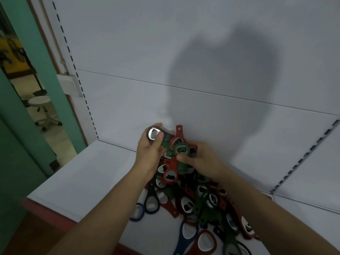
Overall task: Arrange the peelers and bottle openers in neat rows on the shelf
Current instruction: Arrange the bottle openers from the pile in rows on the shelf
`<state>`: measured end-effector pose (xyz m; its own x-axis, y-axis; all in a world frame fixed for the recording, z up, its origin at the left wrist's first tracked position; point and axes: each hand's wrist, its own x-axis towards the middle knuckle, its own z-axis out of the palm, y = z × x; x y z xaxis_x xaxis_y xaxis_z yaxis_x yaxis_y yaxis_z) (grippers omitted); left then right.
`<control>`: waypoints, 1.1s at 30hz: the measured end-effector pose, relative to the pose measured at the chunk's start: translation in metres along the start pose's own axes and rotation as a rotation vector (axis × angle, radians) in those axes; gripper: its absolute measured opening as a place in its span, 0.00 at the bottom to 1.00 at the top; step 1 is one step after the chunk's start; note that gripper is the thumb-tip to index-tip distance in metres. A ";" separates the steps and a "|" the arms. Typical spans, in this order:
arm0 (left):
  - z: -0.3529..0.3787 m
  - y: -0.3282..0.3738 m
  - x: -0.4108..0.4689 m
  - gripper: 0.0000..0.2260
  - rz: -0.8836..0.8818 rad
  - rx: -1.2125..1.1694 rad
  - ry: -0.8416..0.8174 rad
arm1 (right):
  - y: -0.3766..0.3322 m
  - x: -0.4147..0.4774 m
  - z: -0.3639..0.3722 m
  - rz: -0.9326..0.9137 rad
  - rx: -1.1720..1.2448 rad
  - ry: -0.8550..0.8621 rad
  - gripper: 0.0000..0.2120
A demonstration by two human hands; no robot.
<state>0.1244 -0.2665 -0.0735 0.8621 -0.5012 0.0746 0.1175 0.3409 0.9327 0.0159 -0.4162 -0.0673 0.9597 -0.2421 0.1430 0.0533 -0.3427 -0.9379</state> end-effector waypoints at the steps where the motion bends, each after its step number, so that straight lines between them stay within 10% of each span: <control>1: 0.000 0.001 0.000 0.11 0.027 -0.017 0.020 | -0.001 -0.001 -0.001 0.004 -0.012 -0.011 0.11; 7: -0.022 0.023 0.008 0.08 0.063 -0.384 0.167 | 0.005 -0.009 -0.011 0.011 -0.014 0.080 0.06; 15: -0.002 0.016 -0.006 0.08 0.026 -0.130 -0.029 | -0.035 -0.005 -0.025 -0.142 0.153 0.282 0.05; 21: 0.051 0.009 -0.032 0.35 -0.076 -0.173 -0.251 | -0.057 -0.024 -0.028 -0.105 0.269 0.111 0.10; 24: 0.085 0.001 -0.049 0.43 -0.246 -0.281 -0.286 | -0.055 -0.038 -0.029 -0.193 -0.014 0.190 0.13; 33: 0.162 -0.038 -0.073 0.19 -0.585 -0.374 -0.546 | -0.007 -0.124 -0.112 -0.051 -1.027 0.373 0.31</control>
<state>-0.0229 -0.3722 -0.0574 0.2692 -0.9541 -0.1311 0.7022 0.1012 0.7048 -0.1340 -0.4855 -0.0435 0.8098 -0.4060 0.4235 -0.3309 -0.9122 -0.2418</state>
